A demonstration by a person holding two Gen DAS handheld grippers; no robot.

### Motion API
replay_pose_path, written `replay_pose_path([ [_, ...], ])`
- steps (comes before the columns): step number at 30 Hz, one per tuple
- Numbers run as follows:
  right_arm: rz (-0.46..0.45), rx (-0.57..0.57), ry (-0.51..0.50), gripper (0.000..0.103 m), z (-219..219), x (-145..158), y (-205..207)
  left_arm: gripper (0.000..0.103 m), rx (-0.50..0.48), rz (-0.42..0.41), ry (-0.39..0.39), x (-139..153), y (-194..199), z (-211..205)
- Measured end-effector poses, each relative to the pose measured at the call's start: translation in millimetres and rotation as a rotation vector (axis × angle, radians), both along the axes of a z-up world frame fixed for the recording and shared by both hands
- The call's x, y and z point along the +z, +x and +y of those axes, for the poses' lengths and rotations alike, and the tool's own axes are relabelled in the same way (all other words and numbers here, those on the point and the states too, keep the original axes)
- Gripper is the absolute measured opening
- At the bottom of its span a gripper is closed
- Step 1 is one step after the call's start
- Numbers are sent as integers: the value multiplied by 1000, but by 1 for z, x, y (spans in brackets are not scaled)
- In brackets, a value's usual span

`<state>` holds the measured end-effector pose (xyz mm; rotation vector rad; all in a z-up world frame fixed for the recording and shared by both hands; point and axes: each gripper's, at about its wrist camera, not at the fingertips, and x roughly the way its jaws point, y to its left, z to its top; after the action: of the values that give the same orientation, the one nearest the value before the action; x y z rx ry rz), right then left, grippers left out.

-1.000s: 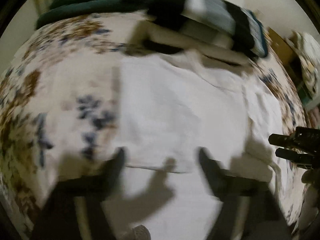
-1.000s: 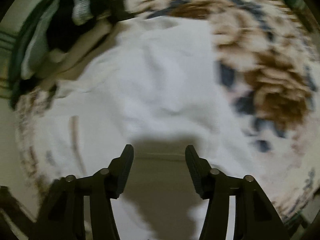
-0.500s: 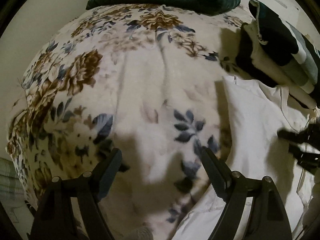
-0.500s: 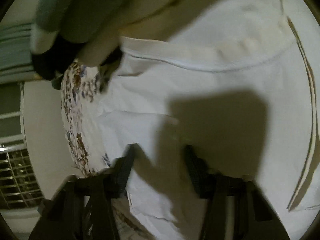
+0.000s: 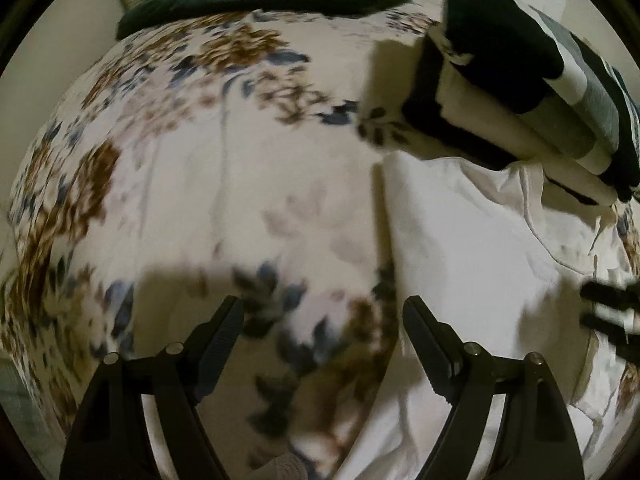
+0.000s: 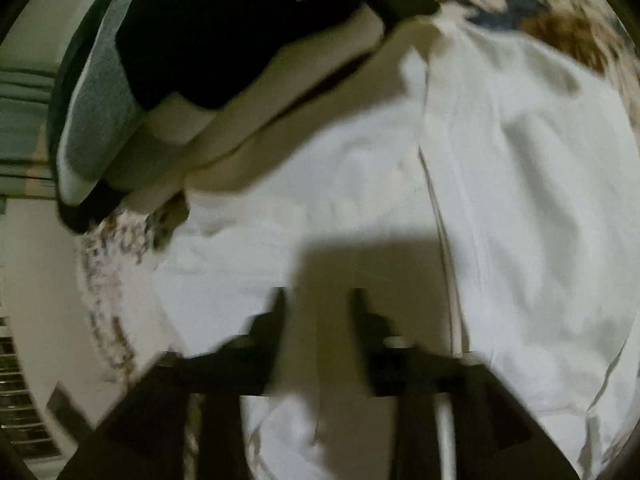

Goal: Fold small clothes

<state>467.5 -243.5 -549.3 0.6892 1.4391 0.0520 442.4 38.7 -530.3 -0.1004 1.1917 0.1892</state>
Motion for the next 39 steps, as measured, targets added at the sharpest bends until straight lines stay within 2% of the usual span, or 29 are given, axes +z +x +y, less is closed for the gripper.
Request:
replay_pose_path([
  [5,138,-2,161,51,9,-26,-52,81,-29,9,13,-3,6,-2],
  [9,162,-13,205,51,17,-41,-70,81,-33,25,12,-4,-2,-1],
  [11,125,-30,216,22,17,-37,-73,81,-36,34,18,-4,-6,-2],
  [12,116,-28,210,6,20,-37,-73,81,-37,38,19,-3,-8,-2],
  [13,84,-29,187,3,21,-30,-73,81,-38,42,16,-3,-11,-2],
  [15,35,-28,129,2,27,-20,-73,81,-39,50,13,-3,-15,-3],
  [20,24,0,9,0,4,1,-77,81,-63,58,11,-5,-18,-12],
  [21,25,7,0,0,-9,3,-82,81,-68,58,16,-6,-17,-14],
  [24,70,42,18,1,-6,-2,-75,81,-77,61,30,-11,-16,-17],
  [26,73,47,41,3,-8,-1,-76,81,-81,63,34,-14,-15,-19],
  [27,73,50,41,10,-5,-2,-76,81,-81,61,36,-14,-15,-20],
  [28,73,44,38,24,-10,2,-78,81,-83,55,36,-13,-16,-21],
  [29,72,32,37,33,-8,2,-80,81,-86,51,31,-13,-16,-23],
  [30,72,22,34,50,-3,2,-79,81,-92,52,26,-14,-17,-25],
  [31,69,1,26,61,-9,5,-83,81,-100,59,21,-16,-17,-29],
  [33,73,-35,-12,68,-24,9,-89,81,-129,82,34,-28,-17,-39],
  [35,89,-60,-34,68,-37,12,-92,81,-146,101,66,-34,-17,-47],
  [39,75,-64,-56,68,-71,39,-103,81,-131,34,50,-2,-23,-48],
])
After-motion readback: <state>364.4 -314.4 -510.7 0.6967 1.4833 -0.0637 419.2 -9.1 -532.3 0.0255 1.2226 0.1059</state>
